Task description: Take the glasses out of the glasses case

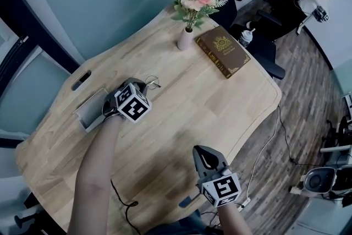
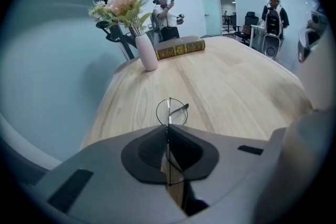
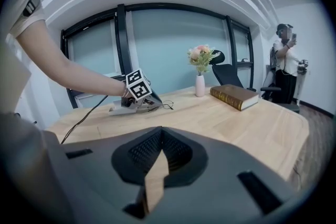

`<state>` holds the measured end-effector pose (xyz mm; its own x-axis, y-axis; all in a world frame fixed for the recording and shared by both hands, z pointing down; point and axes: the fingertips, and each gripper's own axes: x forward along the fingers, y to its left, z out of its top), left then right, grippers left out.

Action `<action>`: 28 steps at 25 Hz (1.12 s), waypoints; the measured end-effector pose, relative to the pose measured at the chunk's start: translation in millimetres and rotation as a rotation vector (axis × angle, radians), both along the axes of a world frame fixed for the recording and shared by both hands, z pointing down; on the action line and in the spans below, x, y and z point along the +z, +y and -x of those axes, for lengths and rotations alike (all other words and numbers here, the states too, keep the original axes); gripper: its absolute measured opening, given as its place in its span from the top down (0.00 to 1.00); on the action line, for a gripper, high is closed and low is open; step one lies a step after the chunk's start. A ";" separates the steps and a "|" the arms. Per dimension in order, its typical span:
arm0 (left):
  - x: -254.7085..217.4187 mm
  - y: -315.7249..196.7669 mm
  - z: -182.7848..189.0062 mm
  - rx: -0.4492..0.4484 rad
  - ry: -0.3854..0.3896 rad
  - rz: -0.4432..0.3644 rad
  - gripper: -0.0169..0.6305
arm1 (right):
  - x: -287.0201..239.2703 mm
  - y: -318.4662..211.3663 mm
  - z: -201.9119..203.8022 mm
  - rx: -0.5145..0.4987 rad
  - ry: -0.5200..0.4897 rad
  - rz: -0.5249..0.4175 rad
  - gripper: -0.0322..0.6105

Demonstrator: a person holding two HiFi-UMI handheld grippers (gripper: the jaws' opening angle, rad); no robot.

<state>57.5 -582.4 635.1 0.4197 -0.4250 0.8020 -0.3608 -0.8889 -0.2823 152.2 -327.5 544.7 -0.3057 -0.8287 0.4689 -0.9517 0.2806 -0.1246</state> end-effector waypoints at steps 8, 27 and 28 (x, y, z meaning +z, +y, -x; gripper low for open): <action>-11.1 0.6 -1.5 -0.039 0.049 0.001 0.67 | -8.2 2.9 2.4 -0.007 -0.009 -0.015 0.93; -190.7 94.5 49.6 -0.146 0.306 -0.354 0.95 | -121.3 3.5 -3.3 0.008 -0.023 -0.280 0.93; -199.5 100.7 56.4 -0.161 0.321 -0.369 0.95 | -127.1 4.9 -2.3 0.003 -0.021 -0.295 0.93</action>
